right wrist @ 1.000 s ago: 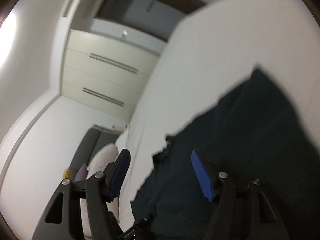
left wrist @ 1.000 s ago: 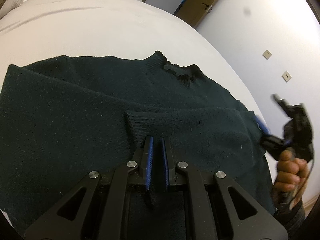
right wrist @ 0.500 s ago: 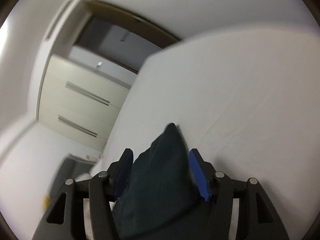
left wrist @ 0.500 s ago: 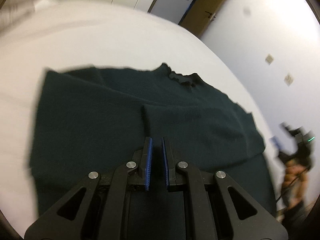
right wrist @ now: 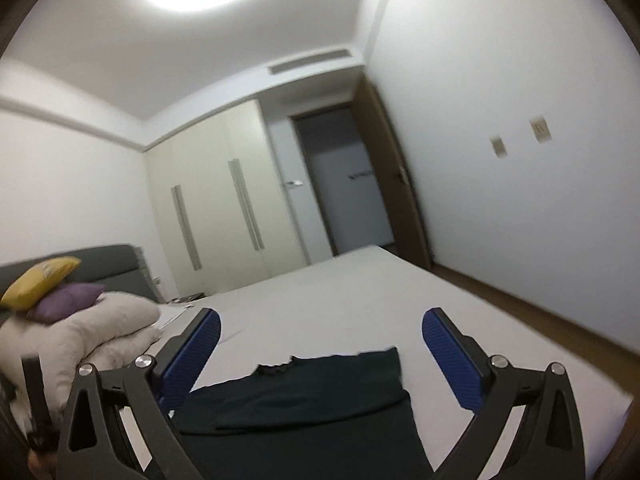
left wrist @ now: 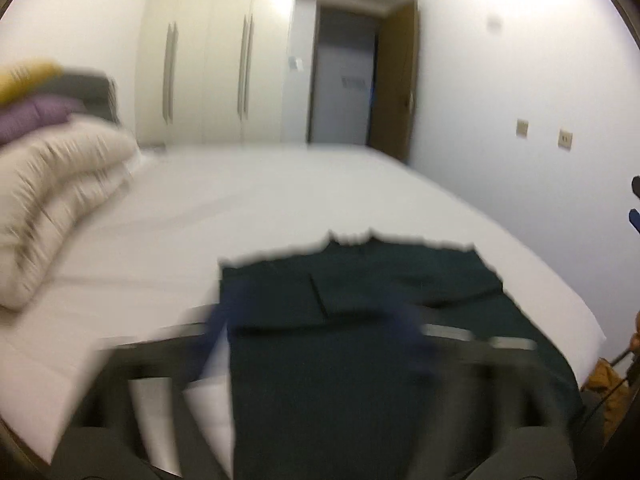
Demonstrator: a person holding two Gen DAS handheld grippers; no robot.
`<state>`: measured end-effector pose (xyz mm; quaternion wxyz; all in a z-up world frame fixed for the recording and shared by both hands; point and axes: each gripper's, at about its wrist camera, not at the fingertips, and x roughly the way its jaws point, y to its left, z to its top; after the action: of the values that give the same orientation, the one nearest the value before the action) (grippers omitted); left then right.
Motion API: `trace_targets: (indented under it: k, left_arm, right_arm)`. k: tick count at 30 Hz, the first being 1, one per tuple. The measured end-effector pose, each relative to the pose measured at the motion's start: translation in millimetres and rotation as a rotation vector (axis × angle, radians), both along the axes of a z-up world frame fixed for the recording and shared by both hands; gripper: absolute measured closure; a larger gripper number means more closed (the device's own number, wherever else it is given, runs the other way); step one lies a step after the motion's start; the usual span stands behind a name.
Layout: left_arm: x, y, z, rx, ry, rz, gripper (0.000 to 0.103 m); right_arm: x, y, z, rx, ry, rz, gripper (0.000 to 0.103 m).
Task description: Fold small clothes
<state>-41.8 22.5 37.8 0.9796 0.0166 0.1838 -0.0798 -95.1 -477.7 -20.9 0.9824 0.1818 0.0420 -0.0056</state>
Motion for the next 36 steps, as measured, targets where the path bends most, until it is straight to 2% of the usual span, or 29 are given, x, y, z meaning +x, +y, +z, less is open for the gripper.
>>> trace_targets:
  k: [2, 3, 5, 8, 11, 13, 16, 18, 20, 22, 25, 27, 32, 36]
  left_arm:
    - [-37.5, 3.3, 23.1, 0.001, -0.166, 0.011, 0.000]
    - [-52.5, 3.3, 34.4, -0.005, -0.215, 0.001, 0.000]
    - [-68.1, 3.8, 48.2, -0.025, -0.228, -0.029, 0.000]
    - [-77.8, 7.4, 58.6, -0.075, -0.134, -0.103, 0.000]
    - [-83.5, 16.1, 54.5, -0.134, -0.013, -0.188, 0.000]
    - [-91.7, 22.4, 45.6, -0.129, 0.034, -0.226, 0.000]
    - [-108.7, 22.8, 22.7, -0.007, 0.052, -0.206, 0.000]
    - [-124.7, 6.9, -10.5, 0.196, 0.065, -0.192, 0.000]
    - [-139.8, -7.3, -47.1, 0.376, 0.098, -0.204, 0.000]
    - [-157.5, -21.7, -88.0, 0.551, 0.134, -0.248, 0.000]
    - [-193.6, -38.7, -138.9, 0.814, 0.143, -0.315, 0.000]
    - [-205.5, -47.6, -163.9, 0.914, 0.146, -0.354, 0.000]
    - [-211.8, -53.2, -202.3, 1.011, 0.199, -0.368, 0.000]
    - [-206.4, -54.6, -239.8, 1.145, 0.234, -0.333, 0.000]
  right_arm:
    - [-13.7, 7.4, 13.9, -0.047, 0.003, -0.007, 0.000]
    - [-15.0, 9.0, 18.3, -0.060, 0.003, -0.013, 0.000]
    - [-33.7, 9.9, 27.5, -0.068, -0.008, -0.011, 0.000]
    - [-41.8, 13.7, 28.2, -0.092, 0.025, 0.055, 0.000]
    - [-49.8, 26.4, 15.4, -0.188, 0.161, 0.092, 0.000]
    - [-52.4, 38.3, -1.4, -0.274, 0.229, 0.102, 0.000]
    - [-54.9, 57.6, -33.9, -0.448, 0.314, 0.086, 0.000]
    - [-60.4, 69.0, -54.7, -0.537, 0.350, 0.077, 0.000]
    - [-62.9, 71.2, -69.9, -0.543, 0.383, 0.099, 0.000]
    - [-62.5, 66.6, -86.2, -0.492, 0.426, 0.114, 0.000]
    - [-60.1, 64.8, -102.3, -0.409, 0.464, 0.131, 0.000]
    - [-60.5, 69.6, -108.8, -0.378, 0.475, 0.141, 0.000]
    - [-57.6, 84.9, -119.5, -0.378, 0.486, 0.179, 0.000]
    - [-53.4, 89.4, -122.0, -0.361, 0.493, 0.197, 0.000]
